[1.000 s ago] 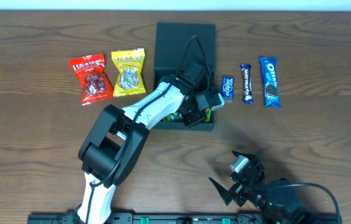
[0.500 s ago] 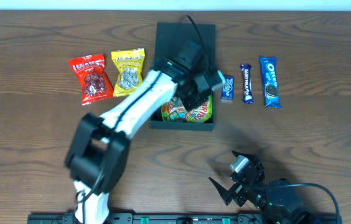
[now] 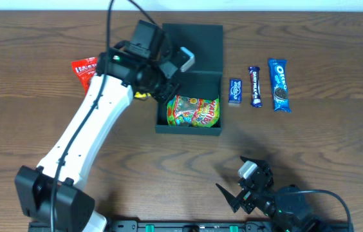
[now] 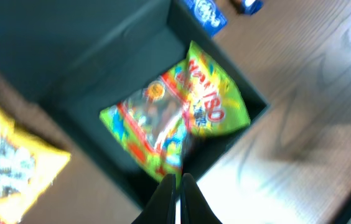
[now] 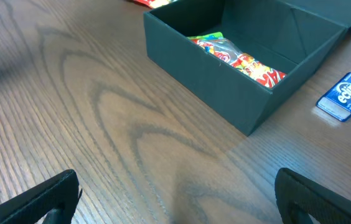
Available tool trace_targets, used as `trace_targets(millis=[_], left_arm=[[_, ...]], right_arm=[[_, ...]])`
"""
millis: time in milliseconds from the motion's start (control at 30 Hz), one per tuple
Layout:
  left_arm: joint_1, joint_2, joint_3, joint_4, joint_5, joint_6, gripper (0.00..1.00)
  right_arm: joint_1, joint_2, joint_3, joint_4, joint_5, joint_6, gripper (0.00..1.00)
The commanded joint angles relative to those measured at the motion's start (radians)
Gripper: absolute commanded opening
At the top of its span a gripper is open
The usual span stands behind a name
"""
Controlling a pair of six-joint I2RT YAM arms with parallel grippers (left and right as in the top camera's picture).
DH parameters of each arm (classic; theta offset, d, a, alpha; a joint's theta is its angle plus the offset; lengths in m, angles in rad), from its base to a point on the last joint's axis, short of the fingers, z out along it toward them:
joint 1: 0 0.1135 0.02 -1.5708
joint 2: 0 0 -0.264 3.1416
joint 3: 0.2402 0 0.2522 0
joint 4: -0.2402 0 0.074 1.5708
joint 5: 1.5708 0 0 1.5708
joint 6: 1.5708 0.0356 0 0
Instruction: Pack container
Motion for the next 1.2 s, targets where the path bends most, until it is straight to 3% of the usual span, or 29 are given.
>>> trace_targets(millis=[0,233,333,500,700,933,1167], left_arm=[[0.032,-0.022,0.014,-0.04,0.002,-0.026,0.06],[0.063,-0.022,0.014,-0.071,0.004,-0.075,0.06],[0.063,-0.022,0.014,-0.072,0.005,-0.084,0.06],[0.063,-0.022,0.014,-0.071,0.023,-0.103,0.06],[0.063,-0.022,0.014,-0.054,0.084,-0.103,0.06],[0.063,-0.022,0.014,-0.033,0.084,-0.132,0.06],[0.063,-0.021,0.014,0.056,0.066,-0.133,0.06]], right_arm=[[0.01,-0.009,-0.006,0.003,0.008,-0.012,0.99],[0.01,-0.009,-0.006,0.072,-0.024,0.012,0.99],[0.01,-0.009,-0.006,0.197,-0.103,0.172,0.99],[0.01,-0.009,-0.006,0.325,-0.148,0.605,0.99],[0.01,-0.009,-0.006,0.33,-0.158,0.852,0.99],[0.0,-0.009,-0.006,0.509,-0.093,0.809,0.99],[-0.146,0.021,-0.002,0.511,-0.019,0.806,0.99]])
